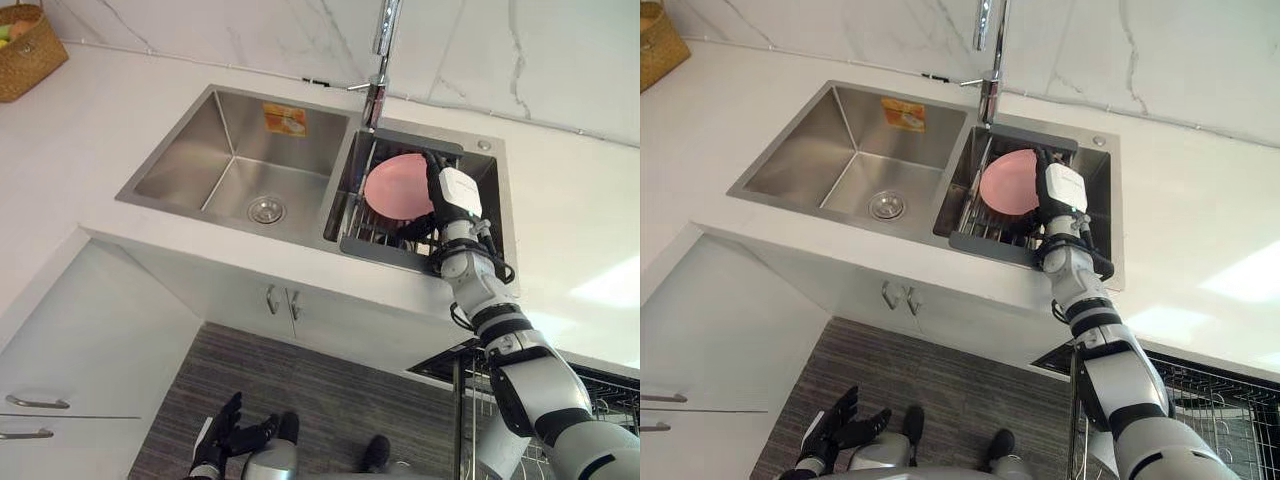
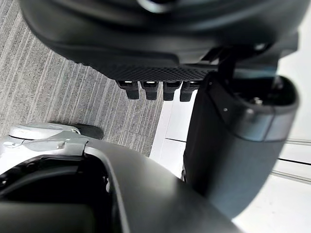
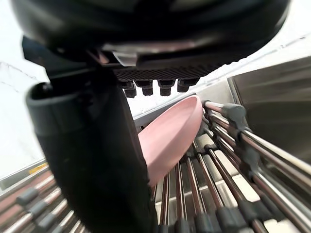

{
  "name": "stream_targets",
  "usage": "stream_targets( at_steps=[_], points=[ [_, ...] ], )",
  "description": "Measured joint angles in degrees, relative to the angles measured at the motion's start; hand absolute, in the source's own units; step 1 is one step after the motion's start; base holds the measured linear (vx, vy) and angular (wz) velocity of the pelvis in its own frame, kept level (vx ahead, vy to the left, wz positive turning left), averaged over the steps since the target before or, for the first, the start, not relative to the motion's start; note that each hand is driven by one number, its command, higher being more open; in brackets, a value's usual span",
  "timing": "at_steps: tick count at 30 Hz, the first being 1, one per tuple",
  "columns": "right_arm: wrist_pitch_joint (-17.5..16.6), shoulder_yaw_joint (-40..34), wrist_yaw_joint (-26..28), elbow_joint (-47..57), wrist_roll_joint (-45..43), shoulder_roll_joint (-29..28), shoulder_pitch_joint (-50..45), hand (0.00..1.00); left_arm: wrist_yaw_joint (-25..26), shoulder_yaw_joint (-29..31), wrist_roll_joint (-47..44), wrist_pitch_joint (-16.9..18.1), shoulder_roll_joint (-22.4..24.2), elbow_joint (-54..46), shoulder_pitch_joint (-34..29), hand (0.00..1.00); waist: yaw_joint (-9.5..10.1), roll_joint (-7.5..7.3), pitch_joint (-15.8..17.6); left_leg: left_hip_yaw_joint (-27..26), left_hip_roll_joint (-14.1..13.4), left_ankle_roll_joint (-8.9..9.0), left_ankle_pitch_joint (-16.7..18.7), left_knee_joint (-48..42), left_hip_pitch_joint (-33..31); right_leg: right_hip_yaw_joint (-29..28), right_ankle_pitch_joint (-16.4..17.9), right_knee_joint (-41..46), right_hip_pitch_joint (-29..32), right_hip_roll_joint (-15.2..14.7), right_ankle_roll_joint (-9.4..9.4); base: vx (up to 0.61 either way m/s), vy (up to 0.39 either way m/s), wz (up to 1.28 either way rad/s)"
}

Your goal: Walk over to the sink, pick up the cup, carry it to the dishwasher, place the cup inside the dishwasher, then close the dishwasher door

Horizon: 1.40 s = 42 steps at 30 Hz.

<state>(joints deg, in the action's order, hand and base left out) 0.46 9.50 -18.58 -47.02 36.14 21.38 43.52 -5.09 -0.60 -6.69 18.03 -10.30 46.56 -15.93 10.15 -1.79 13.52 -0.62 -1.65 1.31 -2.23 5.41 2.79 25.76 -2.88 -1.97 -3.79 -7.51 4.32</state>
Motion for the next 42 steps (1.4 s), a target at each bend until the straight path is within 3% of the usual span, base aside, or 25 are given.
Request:
stream_targets(
  at_steps=[6,19,20,42],
  points=[
    [0.5,1.2,-1.9,-1.5,0.0,1.1,2.8,1.0,-0.1,-0.1,-1.3,0.2,-0.4,0.0,0.8,1.0,0.16,-0.86,1.1,0.2,0.1,-0.15,-0.1,0.0,-1.1,0.1,-0.1,0.0,1.0,-0.1,0.0,0.0,0.0,0.01],
    [0.6,2.3,-2.6,-1.5,0.2,2.9,4.9,1.0,-0.6,-1.0,-2.4,1.3,-1.0,-0.1,1.2,1.0,0.09,-1.05,2.9,0.2,0.2,-0.25,-0.6,0.0,-2.1,0.1,-0.4,0.1,2.1,-0.2,-0.2,0.0,0.0,0.0],
    [0.5,2.5,-2.6,-1.5,0.5,3.2,5.1,0.0,-0.8,-1.0,-2.7,1.5,-1.0,-0.1,1.3,1.0,0.1,-1.04,2.9,0.2,0.2,-0.24,-0.6,0.0,-2.3,0.1,-0.4,0.1,2.3,-0.2,-0.2,0.0,0.0,0.0],
    [-3.3,3.9,-2.6,2.6,2.2,5.9,5.1,0.0,-1.8,-0.9,-3.3,2.3,-1.1,-0.8,1.9,1.0,-0.3,-1.56,4.9,-0.6,0.2,-0.45,-0.9,0.0,-3.6,-0.6,-0.9,0.1,3.9,-0.2,-0.23,0.0,0.0,-0.01]
  ],
)
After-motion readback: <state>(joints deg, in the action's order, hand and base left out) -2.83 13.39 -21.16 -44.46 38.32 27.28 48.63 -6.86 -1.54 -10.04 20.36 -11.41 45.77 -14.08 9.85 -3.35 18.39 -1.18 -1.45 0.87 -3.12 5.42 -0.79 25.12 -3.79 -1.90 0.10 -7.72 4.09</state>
